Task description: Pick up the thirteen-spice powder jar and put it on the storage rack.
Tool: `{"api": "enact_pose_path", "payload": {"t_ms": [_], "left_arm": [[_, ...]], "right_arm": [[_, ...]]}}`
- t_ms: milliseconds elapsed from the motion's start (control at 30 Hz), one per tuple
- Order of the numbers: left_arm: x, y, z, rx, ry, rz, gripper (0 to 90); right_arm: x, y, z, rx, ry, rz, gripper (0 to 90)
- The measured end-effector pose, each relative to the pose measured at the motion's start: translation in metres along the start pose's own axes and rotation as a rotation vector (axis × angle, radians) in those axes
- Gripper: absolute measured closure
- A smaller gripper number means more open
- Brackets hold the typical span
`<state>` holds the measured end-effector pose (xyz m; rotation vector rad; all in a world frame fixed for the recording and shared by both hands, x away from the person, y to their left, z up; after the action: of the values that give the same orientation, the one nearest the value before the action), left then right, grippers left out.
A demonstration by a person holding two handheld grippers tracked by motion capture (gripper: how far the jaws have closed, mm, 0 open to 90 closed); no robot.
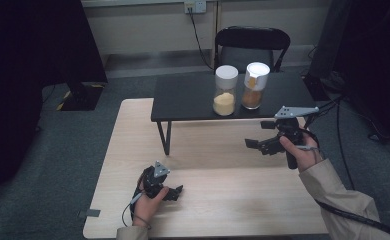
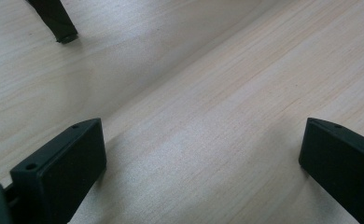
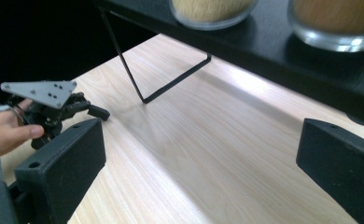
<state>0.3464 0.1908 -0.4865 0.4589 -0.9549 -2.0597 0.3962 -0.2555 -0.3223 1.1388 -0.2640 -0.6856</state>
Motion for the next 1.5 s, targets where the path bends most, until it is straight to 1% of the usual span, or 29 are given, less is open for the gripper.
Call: {"api": "enact_pose_path", "payload": {"t_ms": [133, 300, 467, 567, 800, 1000, 1133, 1233, 1500], "left_arm": [[0.000, 0.000, 0.000, 0.000, 0.000, 0.000, 0.0], [0.000, 0.000, 0.000, 0.000, 0.000, 0.000, 0.0], [0.000, 0.000, 0.000, 0.000, 0.000, 0.000, 0.0], [0.000, 0.000, 0.000, 0.000, 0.000, 0.000, 0.0], [0.000, 0.000, 0.000, 0.000, 0.000, 0.000, 0.0], [0.000, 0.000, 0.000, 0.000, 0.000, 0.000, 0.0], [0.000, 0.000, 0.000, 0.000, 0.000, 0.000, 0.0], [0.000, 0.000, 0.000, 0.000, 0.000, 0.000, 0.0], [0.000, 0.000, 0.000, 0.000, 0.000, 0.000, 0.0]], "right_arm": [[0.001, -0.014, -0.004, -0.015, 0.015, -0.008, 0.2], [0.004, -0.028, -0.006, -0.006, 0.022, -0.020, 0.0], [0.008, -0.040, -0.008, -0.009, 0.024, -0.035, 0.0], [0.009, -0.046, -0.009, -0.018, 0.018, -0.011, 0.2], [0.009, -0.062, -0.011, -0.031, 0.014, 0.000, 0.2], [0.009, -0.078, -0.016, -0.047, 0.014, -0.007, 0.3], [0.009, -0.085, -0.018, -0.054, 0.014, -0.010, 0.3], [0.010, -0.091, -0.019, -0.063, 0.010, 0.002, 0.3], [0.013, -0.104, -0.018, -0.079, 0.003, -0.006, 0.3]]}}
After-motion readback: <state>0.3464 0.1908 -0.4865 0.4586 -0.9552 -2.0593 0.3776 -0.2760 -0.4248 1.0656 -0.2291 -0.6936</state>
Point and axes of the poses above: each handheld gripper's, and its own axes: z roughly backward along the jaws, y roughly out of its top, x roughly to its right, the point moved 10 cm from there along -z, roughly forward along the jaws, and after that the axes turned 3 degrees about x, right-handed, at the moved point
